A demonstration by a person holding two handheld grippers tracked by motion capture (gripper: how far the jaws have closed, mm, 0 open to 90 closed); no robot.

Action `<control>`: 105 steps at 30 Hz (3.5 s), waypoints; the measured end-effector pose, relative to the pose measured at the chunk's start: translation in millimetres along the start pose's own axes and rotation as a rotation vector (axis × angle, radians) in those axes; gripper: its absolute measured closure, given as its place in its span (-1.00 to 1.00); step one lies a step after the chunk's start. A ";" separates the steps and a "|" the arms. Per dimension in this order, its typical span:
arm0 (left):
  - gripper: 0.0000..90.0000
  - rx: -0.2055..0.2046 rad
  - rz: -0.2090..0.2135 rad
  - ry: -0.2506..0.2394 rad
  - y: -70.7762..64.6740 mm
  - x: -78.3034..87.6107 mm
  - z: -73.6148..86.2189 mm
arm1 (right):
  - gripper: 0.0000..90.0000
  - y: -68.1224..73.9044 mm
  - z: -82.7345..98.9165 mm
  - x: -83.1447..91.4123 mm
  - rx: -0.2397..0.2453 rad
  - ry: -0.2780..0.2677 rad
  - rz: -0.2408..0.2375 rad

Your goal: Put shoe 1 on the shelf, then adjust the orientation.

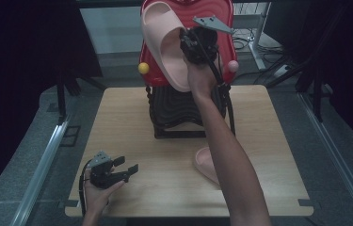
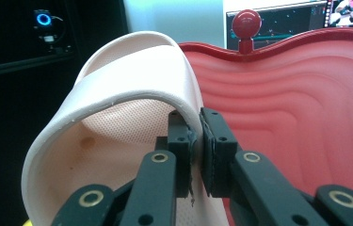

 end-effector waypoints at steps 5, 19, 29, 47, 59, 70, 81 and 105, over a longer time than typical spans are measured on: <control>-0.44 0.006 0.001 0.001 3.5 -0.3 0.5 | 0.85 4.1 -7.9 -24.8 -0.024 0.001 0.044; -0.44 0.013 -0.002 0.005 7.9 -2.9 2.0 | 0.77 8.7 -10.2 -64.8 -0.062 0.021 0.095; -0.44 0.009 0.001 0.008 5.9 -4.2 1.6 | 0.10 4.0 -3.0 -41.7 -0.045 0.027 0.016; -0.45 -0.060 -0.012 0.028 -9.2 -15.6 -0.3 | 0.11 -23.2 52.5 50.2 0.012 0.091 -0.216; -0.45 -0.049 -0.007 0.041 -6.3 -19.1 2.1 | 0.11 -57.3 102.2 98.0 0.031 0.144 -0.259; -0.45 -0.056 -0.008 0.065 -9.6 -25.0 5.6 | 0.11 -94.0 179.2 152.1 0.033 0.207 -0.283; -0.45 -0.066 -0.016 0.065 -13.8 -22.8 5.3 | 0.11 -111.6 245.5 190.5 0.059 0.293 -0.282; -0.49 -0.078 0.029 0.095 -23.4 -29.2 5.2 | 0.89 -203.3 276.4 253.5 0.045 0.346 -0.044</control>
Point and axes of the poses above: each handheld gripper's, and its own axes: x roughly backward along the jaws, z roughly out of its underside, y roughly to its left, the point moved 1 cm from there along -x, roughly forward along the jaws, and after that the axes turned 4 degrees about z, right-handed, at the moved point
